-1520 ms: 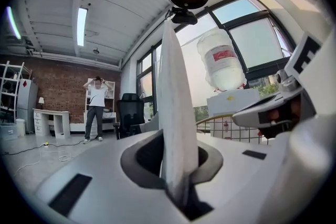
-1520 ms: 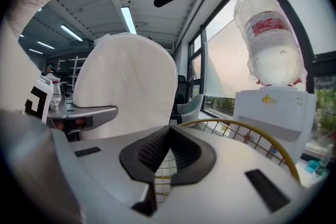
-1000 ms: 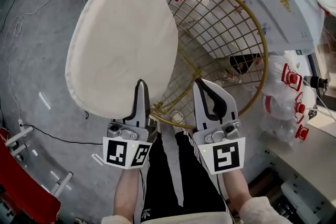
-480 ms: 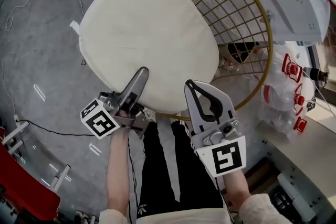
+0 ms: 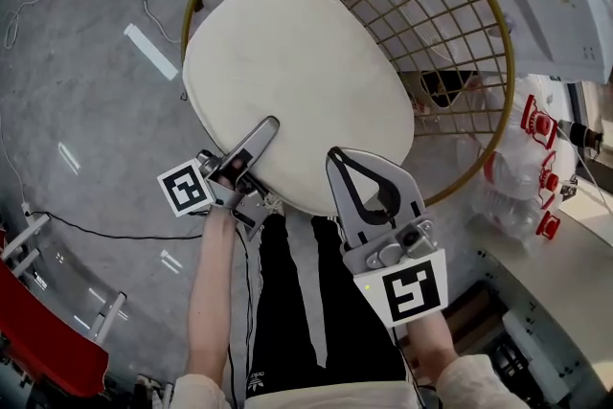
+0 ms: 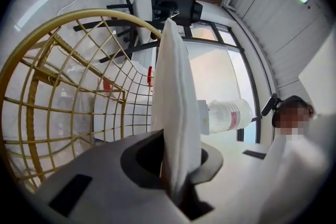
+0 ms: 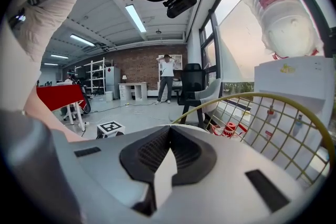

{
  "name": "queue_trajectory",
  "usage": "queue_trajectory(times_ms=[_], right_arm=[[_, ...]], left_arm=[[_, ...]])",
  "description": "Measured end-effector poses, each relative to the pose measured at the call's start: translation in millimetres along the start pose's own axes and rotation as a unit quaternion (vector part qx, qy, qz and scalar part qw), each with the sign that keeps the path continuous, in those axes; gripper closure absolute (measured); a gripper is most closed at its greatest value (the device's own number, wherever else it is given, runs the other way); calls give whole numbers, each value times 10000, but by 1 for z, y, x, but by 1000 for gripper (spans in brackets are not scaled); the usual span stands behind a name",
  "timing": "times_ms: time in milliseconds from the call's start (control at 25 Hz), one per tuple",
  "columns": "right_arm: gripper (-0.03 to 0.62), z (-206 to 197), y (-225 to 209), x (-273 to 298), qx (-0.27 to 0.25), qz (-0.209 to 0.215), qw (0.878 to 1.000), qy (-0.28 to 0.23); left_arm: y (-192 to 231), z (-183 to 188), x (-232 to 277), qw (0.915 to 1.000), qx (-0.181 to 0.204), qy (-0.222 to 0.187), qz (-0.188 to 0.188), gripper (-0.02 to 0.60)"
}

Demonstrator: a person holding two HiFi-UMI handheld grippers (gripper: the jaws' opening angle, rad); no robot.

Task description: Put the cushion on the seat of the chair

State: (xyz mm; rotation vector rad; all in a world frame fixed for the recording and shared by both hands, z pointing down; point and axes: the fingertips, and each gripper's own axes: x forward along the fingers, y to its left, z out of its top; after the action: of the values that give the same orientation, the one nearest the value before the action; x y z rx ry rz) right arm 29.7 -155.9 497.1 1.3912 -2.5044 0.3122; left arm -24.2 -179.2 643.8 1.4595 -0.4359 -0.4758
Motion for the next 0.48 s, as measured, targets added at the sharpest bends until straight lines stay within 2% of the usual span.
queue_trajectory(times_ms=[200,480], right_arm=[[577,-5,2,2,56,97,9999,64],[577,-18,6,9,78,236,9995,201]], left_arm=[[22,10,-4,9997,-155,42,166,531],[49,12,-7,9990,-389,5,207,531]])
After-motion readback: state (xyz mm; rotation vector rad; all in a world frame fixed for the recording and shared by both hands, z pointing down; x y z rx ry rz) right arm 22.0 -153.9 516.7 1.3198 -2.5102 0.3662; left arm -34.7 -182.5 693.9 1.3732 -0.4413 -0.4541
